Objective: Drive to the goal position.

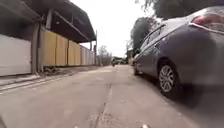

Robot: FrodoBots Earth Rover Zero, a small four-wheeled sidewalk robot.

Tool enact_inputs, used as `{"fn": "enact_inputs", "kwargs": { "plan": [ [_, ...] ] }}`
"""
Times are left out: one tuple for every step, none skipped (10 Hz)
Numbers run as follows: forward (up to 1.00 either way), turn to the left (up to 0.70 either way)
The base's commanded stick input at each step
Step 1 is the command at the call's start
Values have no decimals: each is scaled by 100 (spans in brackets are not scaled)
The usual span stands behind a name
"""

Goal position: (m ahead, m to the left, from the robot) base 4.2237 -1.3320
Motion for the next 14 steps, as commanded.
{"fn": "enact_inputs", "kwargs": {
  "plan": [
    [70, 0],
    [70, 0],
    [70, 0],
    [70, 0],
    [70, 0],
    [70, 0],
    [70, 0],
    [70, 0],
    [70, 0],
    [70, 0],
    [70, 0],
    [70, 0],
    [70, 0],
    [70, 0]
  ]
}}
